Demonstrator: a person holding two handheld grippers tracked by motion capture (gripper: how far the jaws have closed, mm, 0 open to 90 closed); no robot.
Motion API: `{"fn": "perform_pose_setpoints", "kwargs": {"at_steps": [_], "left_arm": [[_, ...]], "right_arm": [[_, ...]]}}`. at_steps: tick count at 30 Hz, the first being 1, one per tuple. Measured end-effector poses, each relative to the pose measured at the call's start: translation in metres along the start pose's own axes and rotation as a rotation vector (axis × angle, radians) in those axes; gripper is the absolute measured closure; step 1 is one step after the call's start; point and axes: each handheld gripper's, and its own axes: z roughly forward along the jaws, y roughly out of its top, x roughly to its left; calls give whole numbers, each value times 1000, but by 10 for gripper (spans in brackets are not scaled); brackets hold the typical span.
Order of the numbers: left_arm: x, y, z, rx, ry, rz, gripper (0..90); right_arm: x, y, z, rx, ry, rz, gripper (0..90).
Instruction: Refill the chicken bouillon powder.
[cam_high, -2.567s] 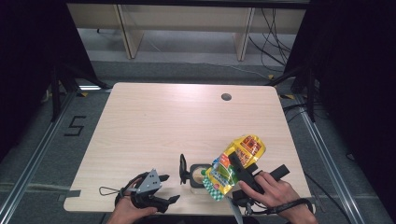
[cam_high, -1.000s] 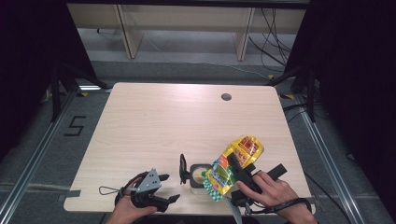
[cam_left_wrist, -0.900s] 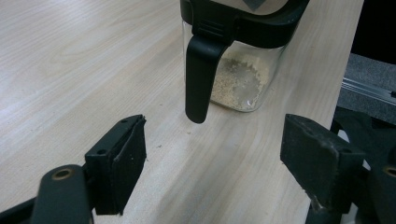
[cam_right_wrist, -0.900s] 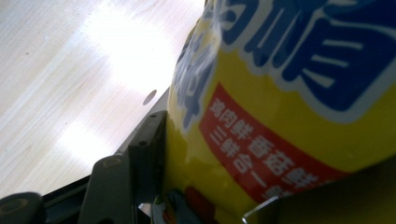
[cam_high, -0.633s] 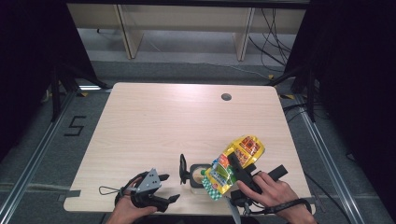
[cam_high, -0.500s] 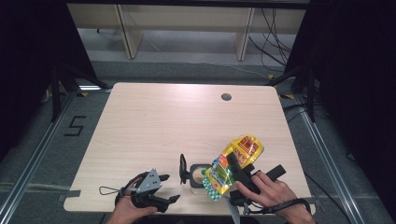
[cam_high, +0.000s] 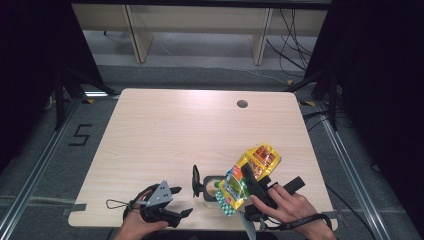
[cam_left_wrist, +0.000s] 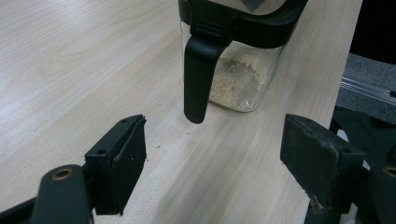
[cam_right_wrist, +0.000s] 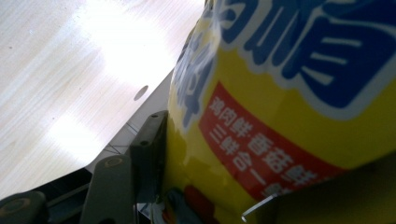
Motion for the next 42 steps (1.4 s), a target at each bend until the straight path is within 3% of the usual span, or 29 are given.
{"fn": "perform_pose_setpoints", "kwargs": {"at_steps": [1, 3, 4, 5, 6, 8, 9, 10, 11, 12, 13, 15, 18, 19, 21, 22, 23, 26, 27, 28, 30, 32, 35, 37, 39, 40, 42], "left_arm": [[1, 1, 0, 5, -6, 28, 221], [-1, 0, 0, 3, -3, 11, 221], [1, 1, 0, 20, 4, 36, 221], [0, 1, -1, 14, -2, 20, 221], [1, 1, -1, 19, 4, 28, 221], [0, 0, 0, 2, -3, 0, 221], [0, 0, 0, 5, 2, 5, 221], [1, 0, 0, 3, 0, 12, 221], [1, 1, 0, -1, 0, 20, 221], [1, 1, -1, 12, 9, 25, 221], [-1, 1, -1, 7, 2, 13, 221], [1, 1, -1, 21, 8, 28, 221], [1, 1, 0, 1, -1, 28, 221], [1, 1, 0, -4, -4, 31, 221], [0, 1, 0, 0, 2, 15, 221], [1, 1, 0, 0, -2, 36, 221], [1, 1, -1, 15, 0, 35, 221], [1, 1, 0, 0, -2, 33, 221], [0, 0, 0, -1, 1, 5, 221], [1, 1, 0, 0, -1, 19, 221], [0, 1, 0, 0, 0, 14, 221], [1, 1, 0, 0, -1, 29, 221], [1, 1, 0, 14, 8, 25, 221], [-2, 1, 0, -3, 3, 12, 222], [-2, 1, -1, 4, -2, 9, 221], [-2, 1, -1, 3, -3, 8, 221], [-1, 1, 0, 0, -2, 12, 222]], "right_arm": [[0, 1, 0, 3, 5, -9, 440], [5, 7, 3, -7, 27, -22, 443], [6, 8, 3, -15, 45, -12, 443], [2, 7, 2, -7, 87, -26, 444], [1, 6, 2, 0, 85, -35, 444], [0, 5, 1, 6, 90, -20, 445], [1, 4, 0, 4, 30, -12, 445], [2, 2, 2, -24, 31, 1, 445], [3, 3, 1, -12, 32, -6, 445], [0, 3, 1, 3, 78, -26, 445], [0, 4, 1, 4, 92, -23, 445], [2, 4, 1, -4, 95, -20, 445], [1, 5, 0, 2, 94, -21, 445], [2, 4, 0, 1, 67, -19, 445], [0, 4, -1, 2, 95, -13, 445], [3, 3, 0, -19, 33, -4, 445], [3, 3, 0, -27, 32, 0, 445], [3, 3, 0, -28, 33, 0, 445], [3, 3, 0, -29, 30, -3, 445], [1, 3, -1, -12, 71, -15, 445], [-1, 2, -1, -3, 87, -30, 445], [1, 2, -1, -1, 83, -19, 445], [0, 2, -2, -4, 86, -14, 445], [-1, 2, -3, 2, 94, -18, 445], [0, 2, -3, 3, 65, -13, 445], [-1, 2, -3, 0, 86, -11, 445], [-1, 2, -3, 0, 83, -9, 446]]}}
